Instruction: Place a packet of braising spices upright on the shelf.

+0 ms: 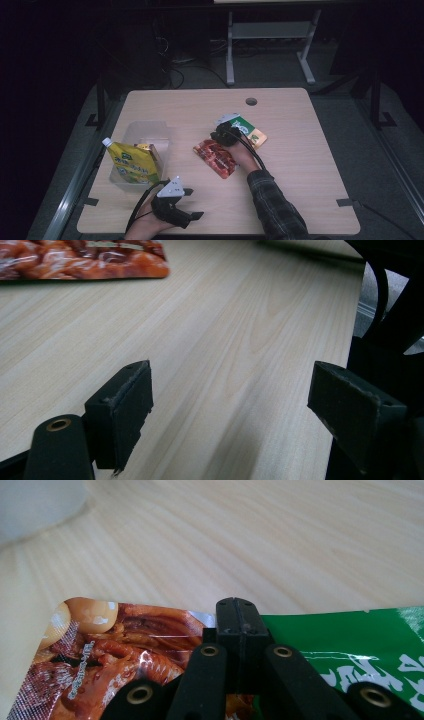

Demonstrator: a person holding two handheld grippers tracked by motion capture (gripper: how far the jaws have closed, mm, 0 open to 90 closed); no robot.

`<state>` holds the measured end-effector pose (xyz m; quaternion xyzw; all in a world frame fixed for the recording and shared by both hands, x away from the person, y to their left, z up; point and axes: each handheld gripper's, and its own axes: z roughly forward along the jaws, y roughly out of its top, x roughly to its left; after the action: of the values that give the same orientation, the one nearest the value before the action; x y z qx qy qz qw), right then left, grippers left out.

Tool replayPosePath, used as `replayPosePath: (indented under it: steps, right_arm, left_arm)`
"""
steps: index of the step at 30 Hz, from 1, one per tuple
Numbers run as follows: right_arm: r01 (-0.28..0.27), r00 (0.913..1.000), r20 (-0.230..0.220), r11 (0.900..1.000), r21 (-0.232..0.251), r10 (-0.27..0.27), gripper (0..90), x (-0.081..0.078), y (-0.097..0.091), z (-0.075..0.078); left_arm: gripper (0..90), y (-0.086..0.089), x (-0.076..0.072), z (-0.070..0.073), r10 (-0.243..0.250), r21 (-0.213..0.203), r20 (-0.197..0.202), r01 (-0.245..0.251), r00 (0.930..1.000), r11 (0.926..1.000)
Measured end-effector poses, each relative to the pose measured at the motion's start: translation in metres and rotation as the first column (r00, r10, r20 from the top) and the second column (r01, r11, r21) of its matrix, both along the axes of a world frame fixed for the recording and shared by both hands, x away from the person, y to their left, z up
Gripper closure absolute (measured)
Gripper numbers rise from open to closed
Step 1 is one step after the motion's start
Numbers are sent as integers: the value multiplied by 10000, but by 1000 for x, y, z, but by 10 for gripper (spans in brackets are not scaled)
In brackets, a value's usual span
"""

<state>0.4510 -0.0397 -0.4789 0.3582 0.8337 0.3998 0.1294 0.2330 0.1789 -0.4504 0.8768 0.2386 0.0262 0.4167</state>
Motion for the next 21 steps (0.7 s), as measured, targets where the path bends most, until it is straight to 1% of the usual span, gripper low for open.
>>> replayPosePath:
  steps: [1, 2, 4, 5, 7, 8, 9, 15, 16, 17, 18, 21]
  right_arm:
    - [52, 10000, -59, 10000, 44, -51, 900, -4, -2, 0]
    - [61, 10000, -79, 10000, 37, -60, 900, -11, -6, 0]
    - [84, 9999, -88, 9999, 62, -83, 900, -18, -10, 0]
    - [84, 9999, -88, 9999, 62, -83, 900, -18, -10, 0]
    - [52, 9999, -87, 10000, 81, -51, 900, -24, -14, 0]
    - [82, 9998, -183, 9999, 114, -80, 900, -31, -18, 0]
    - [82, 9998, -183, 9999, 114, -80, 900, -31, -18, 0]
    - [105, 9998, -179, 9999, 94, -103, 900, -50, -28, 0]
    - [171, 9994, -311, 9998, 133, -166, 900, -56, -31, 1]
    - [171, 9994, -311, 9998, 133, -166, 900, -56, -31, 1]
    - [119, 9994, -326, 9999, 54, -117, 900, -62, -33, 2]
    - [67, 9996, -291, 10000, 5, -67, 900, -66, -35, 2]
  left_arm:
    - [174, 0, 0, 0, -5, 11, -1, 5, 10000, 10000]
    - [175, -1, 0, 0, -8, 9, -13, 8, 10000, 10000]
    - [174, -1, -1, 0, -27, 30, -15, 27, 10000, 10000]
    - [174, -2, -1, 0, -20, 24, -1, 20, 10000, 10000]
    - [174, -2, -2, 0, -24, 17, 14, 24, 10000, 10000]
    - [174, -2, -2, 0, -23, 10, 21, 23, 10000, 10000]
    - [174, -2, -2, 0, -19, 14, 21, 19, 10000, 10000]
    - [175, -2, -2, 0, -4, 31, 41, 4, 10000, 10000]
    - [175, -2, -2, 0, 8, 21, 29, -8, 10000, 10000]
    - [175, -2, -2, 0, 5, 23, 33, -6, 10000, 10000]
    - [175, -2, -2, 0, -8, 35, 35, 8, 10000, 10000]
    - [175, -2, -2, 0, -42, 54, 35, 42, 10000, 10000]
